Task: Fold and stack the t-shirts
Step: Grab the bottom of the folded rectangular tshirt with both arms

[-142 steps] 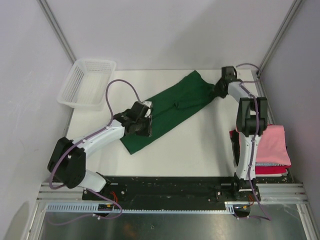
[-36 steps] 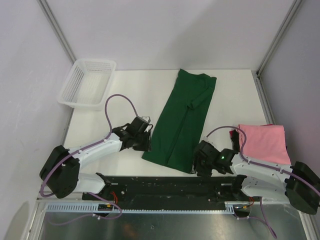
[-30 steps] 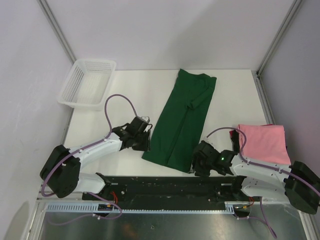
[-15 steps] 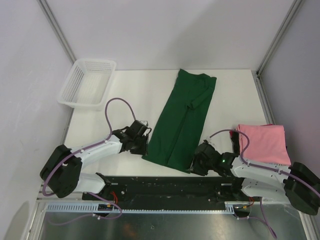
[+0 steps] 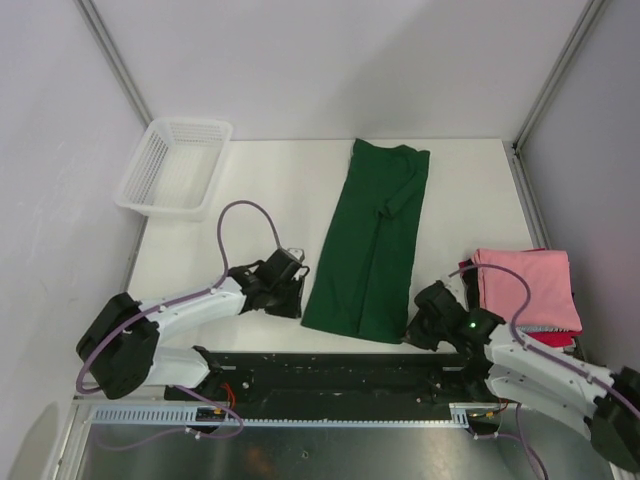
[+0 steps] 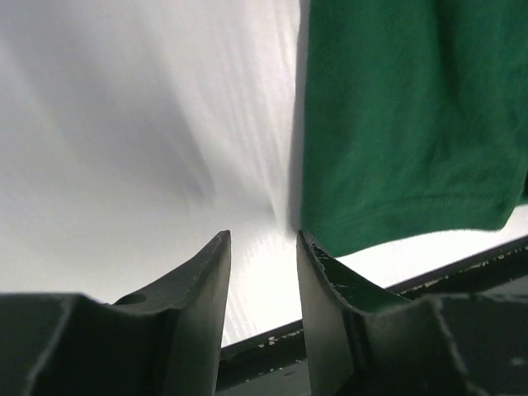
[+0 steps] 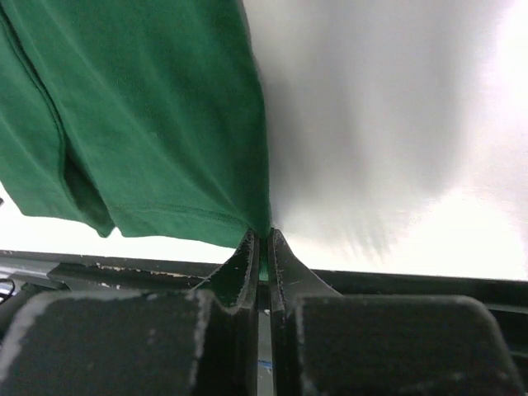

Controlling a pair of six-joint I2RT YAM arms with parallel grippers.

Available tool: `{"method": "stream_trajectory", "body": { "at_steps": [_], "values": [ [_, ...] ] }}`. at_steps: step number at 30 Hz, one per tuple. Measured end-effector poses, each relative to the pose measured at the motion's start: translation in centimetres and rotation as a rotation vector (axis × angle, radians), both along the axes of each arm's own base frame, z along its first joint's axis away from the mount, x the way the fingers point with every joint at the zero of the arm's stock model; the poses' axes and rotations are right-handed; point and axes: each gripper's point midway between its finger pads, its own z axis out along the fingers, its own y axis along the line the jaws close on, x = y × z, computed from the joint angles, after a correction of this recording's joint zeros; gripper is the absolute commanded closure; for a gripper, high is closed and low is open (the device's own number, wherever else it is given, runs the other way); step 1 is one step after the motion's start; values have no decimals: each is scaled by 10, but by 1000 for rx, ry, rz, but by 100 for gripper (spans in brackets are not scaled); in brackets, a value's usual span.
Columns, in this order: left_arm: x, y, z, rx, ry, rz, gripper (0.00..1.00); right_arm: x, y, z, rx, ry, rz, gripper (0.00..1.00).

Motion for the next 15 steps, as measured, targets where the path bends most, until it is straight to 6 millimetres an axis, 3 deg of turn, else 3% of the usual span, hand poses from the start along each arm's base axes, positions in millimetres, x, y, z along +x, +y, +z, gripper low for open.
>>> {"method": "stream_trajectory", "body": {
  "at_steps": [4,6,10,15],
  "values": [
    [-13,-15,1,-24,9,-54,55,-5,-24,0,-18,-4,-30,93],
    [-19,-24,3,-54,20,-78,55,-7,-27,-1,-26,2,-25,90],
    [-27,-40,3,-117,42,-106,55,-15,-26,-8,-53,38,11,84],
    [-32,-44,-4,-139,70,-104,56,-17,-14,-7,-38,40,55,74]
  ]
}}
